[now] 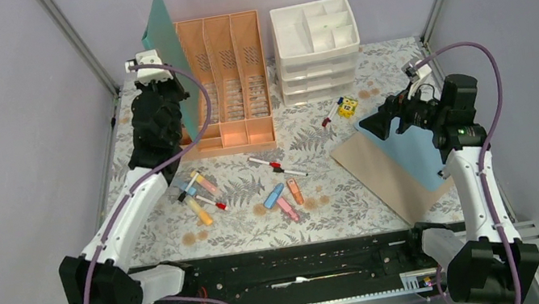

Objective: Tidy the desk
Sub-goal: Place the folder in the storage box.

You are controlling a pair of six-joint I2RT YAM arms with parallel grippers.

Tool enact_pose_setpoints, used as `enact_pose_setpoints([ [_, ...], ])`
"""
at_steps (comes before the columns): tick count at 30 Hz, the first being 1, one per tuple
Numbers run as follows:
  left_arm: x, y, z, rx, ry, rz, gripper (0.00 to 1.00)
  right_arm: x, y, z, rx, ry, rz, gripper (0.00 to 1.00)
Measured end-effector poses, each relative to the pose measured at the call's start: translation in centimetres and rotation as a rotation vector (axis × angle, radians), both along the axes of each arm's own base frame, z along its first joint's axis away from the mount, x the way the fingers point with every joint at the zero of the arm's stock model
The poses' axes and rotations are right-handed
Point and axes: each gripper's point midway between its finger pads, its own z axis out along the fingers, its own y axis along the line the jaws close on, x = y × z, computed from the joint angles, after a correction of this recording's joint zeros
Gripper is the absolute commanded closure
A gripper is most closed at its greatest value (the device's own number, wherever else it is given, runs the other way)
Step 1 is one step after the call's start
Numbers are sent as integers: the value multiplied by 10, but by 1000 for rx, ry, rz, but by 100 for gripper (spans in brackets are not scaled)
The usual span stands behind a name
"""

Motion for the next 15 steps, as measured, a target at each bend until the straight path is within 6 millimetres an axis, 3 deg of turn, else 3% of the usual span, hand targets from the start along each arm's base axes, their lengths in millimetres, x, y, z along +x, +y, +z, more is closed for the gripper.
enact_pose_setpoints([
  [15, 64, -7, -28, -13, -37, -146, 100, 4, -5, -5, -3, 10, -12, 0],
])
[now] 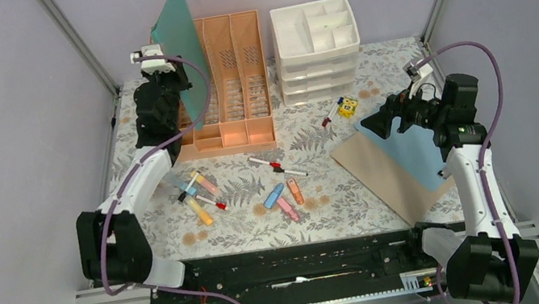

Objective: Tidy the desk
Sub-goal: Place the folder in the storage box.

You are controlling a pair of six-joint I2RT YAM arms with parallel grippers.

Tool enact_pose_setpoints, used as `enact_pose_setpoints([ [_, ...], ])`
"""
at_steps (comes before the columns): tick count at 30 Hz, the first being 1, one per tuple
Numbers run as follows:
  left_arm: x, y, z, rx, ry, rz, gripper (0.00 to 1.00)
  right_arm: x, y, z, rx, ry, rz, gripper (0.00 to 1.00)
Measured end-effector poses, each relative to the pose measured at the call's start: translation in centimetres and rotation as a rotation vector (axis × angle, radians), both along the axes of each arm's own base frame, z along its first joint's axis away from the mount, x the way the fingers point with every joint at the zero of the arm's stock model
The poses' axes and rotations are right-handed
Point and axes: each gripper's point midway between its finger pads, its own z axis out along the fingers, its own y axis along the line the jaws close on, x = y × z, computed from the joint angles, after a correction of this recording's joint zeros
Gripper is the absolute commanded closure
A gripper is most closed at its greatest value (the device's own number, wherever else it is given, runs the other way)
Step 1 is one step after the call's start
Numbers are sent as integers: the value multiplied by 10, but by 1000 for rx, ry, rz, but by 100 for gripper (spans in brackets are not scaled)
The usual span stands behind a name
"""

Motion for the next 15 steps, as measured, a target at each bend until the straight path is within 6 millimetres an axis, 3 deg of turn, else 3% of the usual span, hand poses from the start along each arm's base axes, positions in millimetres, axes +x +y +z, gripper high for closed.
enact_pose_setpoints([
  [7, 26, -5, -15, 10, -60, -69, 100, 1, -1, -2, 1, 6, -2, 0],
  [15, 30, -11, -42, 1, -95, -128, 100, 1, -2, -2, 0, 6, -3, 0],
])
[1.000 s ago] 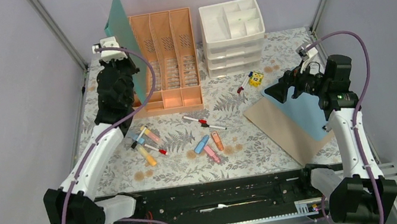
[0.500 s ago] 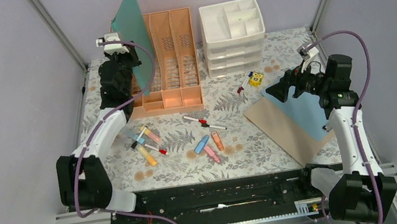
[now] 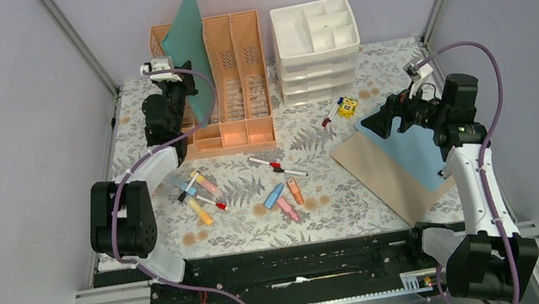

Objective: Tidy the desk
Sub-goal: Place the folder in the storage box.

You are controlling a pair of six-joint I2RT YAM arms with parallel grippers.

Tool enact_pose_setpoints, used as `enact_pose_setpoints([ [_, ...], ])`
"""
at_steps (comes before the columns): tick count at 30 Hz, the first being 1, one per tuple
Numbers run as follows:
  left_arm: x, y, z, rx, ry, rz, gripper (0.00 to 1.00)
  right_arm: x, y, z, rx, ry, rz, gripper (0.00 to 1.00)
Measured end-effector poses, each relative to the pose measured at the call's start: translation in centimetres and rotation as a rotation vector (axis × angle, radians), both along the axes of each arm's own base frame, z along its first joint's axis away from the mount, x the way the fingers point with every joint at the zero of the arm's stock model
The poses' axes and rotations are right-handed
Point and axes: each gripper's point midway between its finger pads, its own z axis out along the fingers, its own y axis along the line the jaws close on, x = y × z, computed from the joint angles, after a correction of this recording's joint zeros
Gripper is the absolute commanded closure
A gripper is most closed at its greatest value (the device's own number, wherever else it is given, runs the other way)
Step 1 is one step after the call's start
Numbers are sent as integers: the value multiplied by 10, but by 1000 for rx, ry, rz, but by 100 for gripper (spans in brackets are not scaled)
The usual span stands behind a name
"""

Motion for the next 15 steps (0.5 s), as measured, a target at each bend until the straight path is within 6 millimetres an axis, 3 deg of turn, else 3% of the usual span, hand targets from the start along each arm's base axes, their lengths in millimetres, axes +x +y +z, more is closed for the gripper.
enact_pose_setpoints([
  [15, 11, 0, -19, -10, -53, -50, 100, -1, 2, -3, 9, 8, 17, 0],
])
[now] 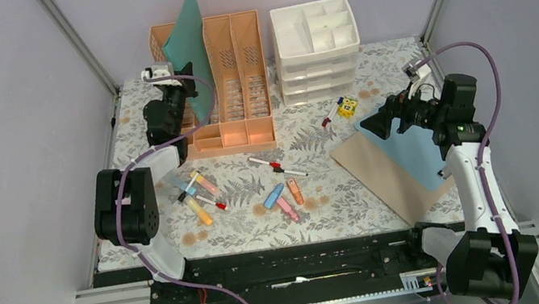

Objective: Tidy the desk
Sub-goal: Place the folder in the storage box.

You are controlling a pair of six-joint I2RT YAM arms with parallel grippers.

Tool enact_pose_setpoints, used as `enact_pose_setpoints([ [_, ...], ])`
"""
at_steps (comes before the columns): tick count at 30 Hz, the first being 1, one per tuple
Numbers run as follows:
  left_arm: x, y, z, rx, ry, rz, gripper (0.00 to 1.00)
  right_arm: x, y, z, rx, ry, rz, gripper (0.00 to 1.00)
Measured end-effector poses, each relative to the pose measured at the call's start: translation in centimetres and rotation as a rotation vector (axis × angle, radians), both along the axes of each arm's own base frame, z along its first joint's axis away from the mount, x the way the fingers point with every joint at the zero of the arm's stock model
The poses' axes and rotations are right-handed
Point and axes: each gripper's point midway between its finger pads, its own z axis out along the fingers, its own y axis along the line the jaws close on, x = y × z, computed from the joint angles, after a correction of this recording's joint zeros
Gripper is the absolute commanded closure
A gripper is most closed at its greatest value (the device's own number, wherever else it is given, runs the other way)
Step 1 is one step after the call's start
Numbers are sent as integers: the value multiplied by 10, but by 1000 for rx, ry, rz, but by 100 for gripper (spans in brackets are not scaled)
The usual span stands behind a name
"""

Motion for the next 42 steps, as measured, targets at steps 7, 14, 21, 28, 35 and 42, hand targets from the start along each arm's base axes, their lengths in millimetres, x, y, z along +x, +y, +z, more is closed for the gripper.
enact_pose_setpoints([
  [7, -2, -3, 2, 12, -20, -28, 100, 1, 1, -5, 8, 18, 7, 0],
  [14, 0, -7, 0, 43, -47, -63, 100, 1, 1, -6, 9, 21, 7, 0],
  [21, 3, -7, -7, 64, -59, -77, 100, 1, 1, -8, 16, 33, 15, 0],
  [28, 3, -4, -10, 63, -118, -91, 100, 1, 3, -12, 27, 46, 28, 0],
  [35, -5, -2, -38, 42, -85, -103, 40, 1, 3, -12, 29, 48, 29, 0],
  [42, -21, 3, -47, -22, -42, -86, 1, 1, 3, -12, 28, 48, 29, 0],
])
